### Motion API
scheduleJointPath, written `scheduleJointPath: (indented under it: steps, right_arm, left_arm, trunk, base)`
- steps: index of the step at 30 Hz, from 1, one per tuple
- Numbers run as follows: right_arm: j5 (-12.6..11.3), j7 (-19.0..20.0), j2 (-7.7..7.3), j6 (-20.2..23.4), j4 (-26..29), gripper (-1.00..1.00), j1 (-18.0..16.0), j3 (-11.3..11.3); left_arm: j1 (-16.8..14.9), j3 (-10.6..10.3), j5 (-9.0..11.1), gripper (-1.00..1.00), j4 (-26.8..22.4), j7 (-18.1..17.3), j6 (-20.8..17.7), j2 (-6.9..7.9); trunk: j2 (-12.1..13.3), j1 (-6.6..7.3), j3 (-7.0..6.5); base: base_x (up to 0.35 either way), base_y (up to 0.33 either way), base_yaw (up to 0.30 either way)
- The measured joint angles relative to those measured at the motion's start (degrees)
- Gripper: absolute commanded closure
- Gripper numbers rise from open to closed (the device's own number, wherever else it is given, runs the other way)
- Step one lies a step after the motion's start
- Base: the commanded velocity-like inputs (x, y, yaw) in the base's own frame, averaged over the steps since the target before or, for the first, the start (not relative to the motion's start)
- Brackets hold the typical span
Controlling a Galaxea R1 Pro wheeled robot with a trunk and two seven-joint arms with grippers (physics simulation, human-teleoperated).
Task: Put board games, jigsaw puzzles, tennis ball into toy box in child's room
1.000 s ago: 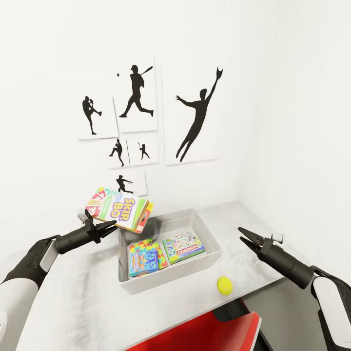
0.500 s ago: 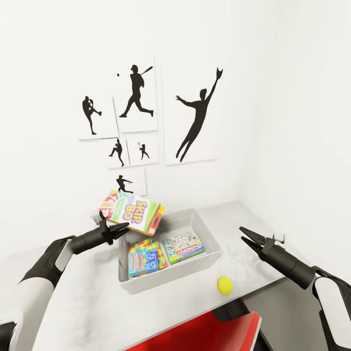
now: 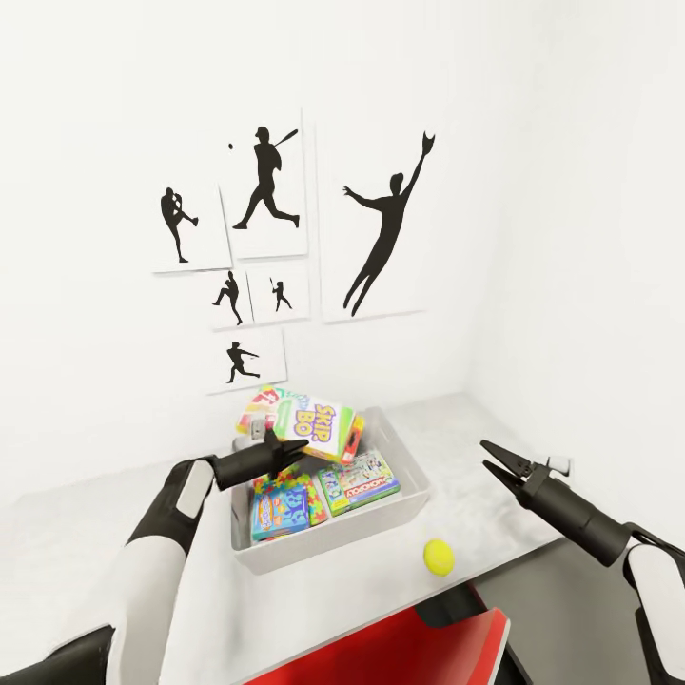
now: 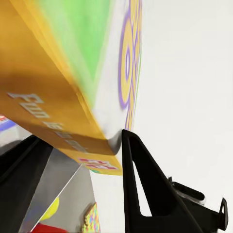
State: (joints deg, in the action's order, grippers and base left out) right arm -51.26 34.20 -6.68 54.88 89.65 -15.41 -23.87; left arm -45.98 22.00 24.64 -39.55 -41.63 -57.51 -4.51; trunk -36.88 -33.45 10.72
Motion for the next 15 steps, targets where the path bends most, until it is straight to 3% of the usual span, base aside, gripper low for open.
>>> scheduleJointPath:
  steps: [3,5,6,10,15]
  right_arm:
    - [0.0,0.1,0.00,0.0,0.0,-1.00,0.0,-0.6]
    - [0.0,0.1,0.00,-0.1,0.0,-1.00,0.0,-0.9]
    - [0.0,0.1,0.00,-0.1,0.0,-1.00,0.0,-0.9]
    - [0.0,0.1,0.00,0.0,0.0,-1.00,0.0,-1.1]
    - [-0.2,0.1,0.00,0.0,0.0,-1.00,0.0,-1.1]
  left_arm:
    - [0.0,0.8,0.2,1.00,-1.8,7.7,0.5,-2.25]
    - [0.0,1.8,1.4,1.00,-2.3,10.1,1.3,-3.08]
    - [0.0,2.3,2.0,1.00,-2.4,10.6,1.7,-3.36]
    - [0.0,4.0,9.0,1.00,-2.7,13.0,6.5,-5.23]
    - [0.0,4.2,10.9,1.00,-2.5,14.6,8.4,-5.42]
  trunk:
    - [0.0,0.00,0.00]
    - [0.0,0.00,0.00]
    - [0.0,0.00,0.00]
    - [0.0,0.00,0.00]
    - [0.0,0.00,0.00]
  base:
    - [0.000,0.000,0.000]
    - [0.000,0.000,0.000]
    - [0.000,0.000,0.000]
    - [0.000,0.000,0.000]
    - [0.000,0.000,0.000]
